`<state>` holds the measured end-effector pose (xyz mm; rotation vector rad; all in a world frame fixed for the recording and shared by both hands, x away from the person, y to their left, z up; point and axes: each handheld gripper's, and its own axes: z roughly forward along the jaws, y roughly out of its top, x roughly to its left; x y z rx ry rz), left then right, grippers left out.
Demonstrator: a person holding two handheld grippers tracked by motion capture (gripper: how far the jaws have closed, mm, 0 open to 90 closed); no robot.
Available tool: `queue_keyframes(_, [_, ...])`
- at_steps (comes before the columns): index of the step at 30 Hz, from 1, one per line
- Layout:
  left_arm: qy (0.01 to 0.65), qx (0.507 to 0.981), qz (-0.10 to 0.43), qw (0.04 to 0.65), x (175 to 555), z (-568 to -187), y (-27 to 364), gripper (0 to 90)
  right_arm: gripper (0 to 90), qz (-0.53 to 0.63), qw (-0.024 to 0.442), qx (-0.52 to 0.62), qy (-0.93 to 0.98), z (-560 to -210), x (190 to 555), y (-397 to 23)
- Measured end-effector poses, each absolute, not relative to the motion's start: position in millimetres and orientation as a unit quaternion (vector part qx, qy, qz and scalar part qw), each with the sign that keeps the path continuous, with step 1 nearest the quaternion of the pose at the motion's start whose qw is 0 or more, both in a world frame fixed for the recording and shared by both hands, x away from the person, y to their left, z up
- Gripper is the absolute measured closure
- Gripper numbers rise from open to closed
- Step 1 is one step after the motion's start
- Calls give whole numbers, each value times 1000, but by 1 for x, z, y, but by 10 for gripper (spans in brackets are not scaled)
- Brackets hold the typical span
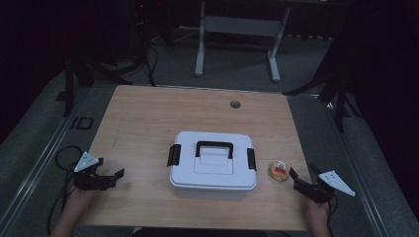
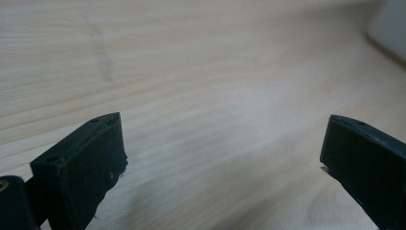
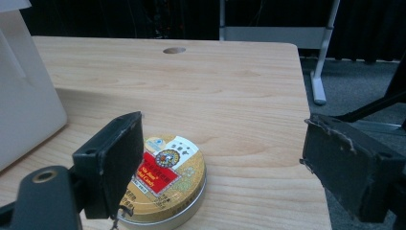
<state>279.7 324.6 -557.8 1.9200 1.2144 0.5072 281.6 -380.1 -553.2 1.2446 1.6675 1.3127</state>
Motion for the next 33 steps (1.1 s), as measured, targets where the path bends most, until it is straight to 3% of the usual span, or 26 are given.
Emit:
queue_keyframes(13, [371, 875, 124, 285, 292, -544, 314, 10, 139, 505, 328, 475, 642, -553, 282, -380])
queue_keyframes(25, [314, 927, 87, 186, 294, -532, 304, 10, 139, 504, 327, 475, 643, -553, 282, -380])
queue_keyframes(33, [287, 952, 65, 86, 292, -531, 296, 10, 139, 503, 326, 476, 644, -553, 282, -380])
